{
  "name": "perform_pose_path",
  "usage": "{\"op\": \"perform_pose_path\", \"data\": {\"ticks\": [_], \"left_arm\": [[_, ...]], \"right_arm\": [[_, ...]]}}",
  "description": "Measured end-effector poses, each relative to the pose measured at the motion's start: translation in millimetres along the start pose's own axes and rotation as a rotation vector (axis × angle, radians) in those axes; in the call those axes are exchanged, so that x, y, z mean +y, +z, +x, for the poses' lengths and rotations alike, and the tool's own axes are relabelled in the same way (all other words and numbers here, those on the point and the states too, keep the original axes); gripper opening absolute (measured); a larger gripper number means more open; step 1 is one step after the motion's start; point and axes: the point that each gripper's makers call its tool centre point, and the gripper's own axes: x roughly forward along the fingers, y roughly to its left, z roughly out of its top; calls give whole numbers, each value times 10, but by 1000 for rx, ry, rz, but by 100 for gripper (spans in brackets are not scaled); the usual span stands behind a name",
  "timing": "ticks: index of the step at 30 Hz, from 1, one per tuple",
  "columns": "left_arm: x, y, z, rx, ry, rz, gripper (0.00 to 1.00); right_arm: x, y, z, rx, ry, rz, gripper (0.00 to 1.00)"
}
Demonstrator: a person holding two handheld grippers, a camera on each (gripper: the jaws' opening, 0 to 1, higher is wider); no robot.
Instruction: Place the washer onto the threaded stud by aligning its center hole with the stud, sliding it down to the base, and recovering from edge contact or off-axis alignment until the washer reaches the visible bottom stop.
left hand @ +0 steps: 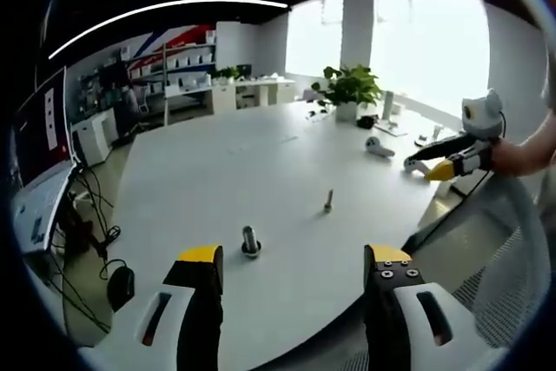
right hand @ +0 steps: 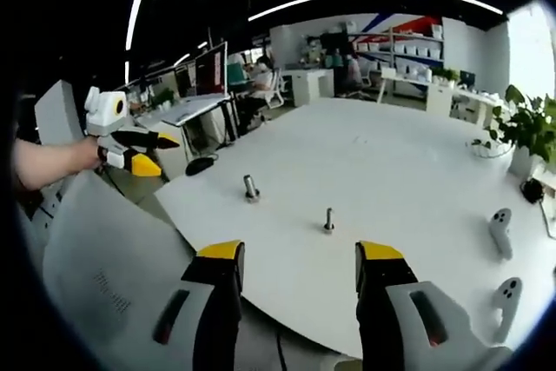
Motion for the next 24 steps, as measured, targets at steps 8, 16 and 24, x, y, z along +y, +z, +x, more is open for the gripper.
{"op": "perform_pose_path", "data": {"ticks": [8,16,24], "left_arm": [[26,15,-17,-10,1,-31,63],[51,28,-30,-20,15,-35,62],[67,-5,-24,-5,24,-37,62]], "right_arm": [[-69,-20,-9,-2,-22,41,54],[-59,-42,-9,7,-18,33,52],[-46,-55,-1,15,-12,33,52]]}}
